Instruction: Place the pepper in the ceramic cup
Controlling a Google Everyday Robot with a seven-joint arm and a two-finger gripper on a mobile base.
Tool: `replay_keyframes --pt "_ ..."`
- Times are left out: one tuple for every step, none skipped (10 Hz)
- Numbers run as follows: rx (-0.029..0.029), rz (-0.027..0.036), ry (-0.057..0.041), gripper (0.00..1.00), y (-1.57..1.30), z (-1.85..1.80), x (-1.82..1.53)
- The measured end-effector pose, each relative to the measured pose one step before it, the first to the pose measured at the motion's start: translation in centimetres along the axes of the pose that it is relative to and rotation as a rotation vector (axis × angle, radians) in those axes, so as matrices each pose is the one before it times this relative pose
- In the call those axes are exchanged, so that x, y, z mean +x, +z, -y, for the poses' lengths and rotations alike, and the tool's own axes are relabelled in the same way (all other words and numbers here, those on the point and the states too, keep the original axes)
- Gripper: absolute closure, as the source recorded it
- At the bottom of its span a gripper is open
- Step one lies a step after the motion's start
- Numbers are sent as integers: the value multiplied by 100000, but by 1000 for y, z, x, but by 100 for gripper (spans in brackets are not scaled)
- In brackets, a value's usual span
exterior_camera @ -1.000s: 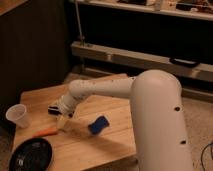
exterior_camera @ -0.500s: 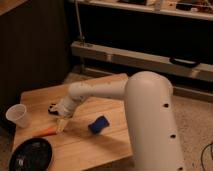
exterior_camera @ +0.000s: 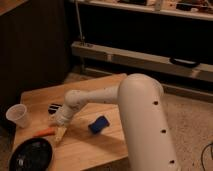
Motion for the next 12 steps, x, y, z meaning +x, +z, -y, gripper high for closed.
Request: replay_keyframes --pt "-230 -233 1122 20 650 -339 670" --pt "903 -62 1038 20 620 -177 705" --pt "2126 366 1017 20 93 171 453" --pt "-47 -73 -276 22 14 41 -93" --pt "-182 -136 -104 28 -36 -54 40" --pt "-117 -125 -230 40 -66 -3 -65" --pt "-10 -44 2 48 -32 -6 23" --pt "-155 -25 -49 59 -8 -40 -1" --pt "29 -9 -63 68 -35 14 -1" --pt "202 -25 129 79 -194 27 81" --pt "104 1 78 87 -148 19 43" --pt "-4 37 -24 96 -186 2 -39"
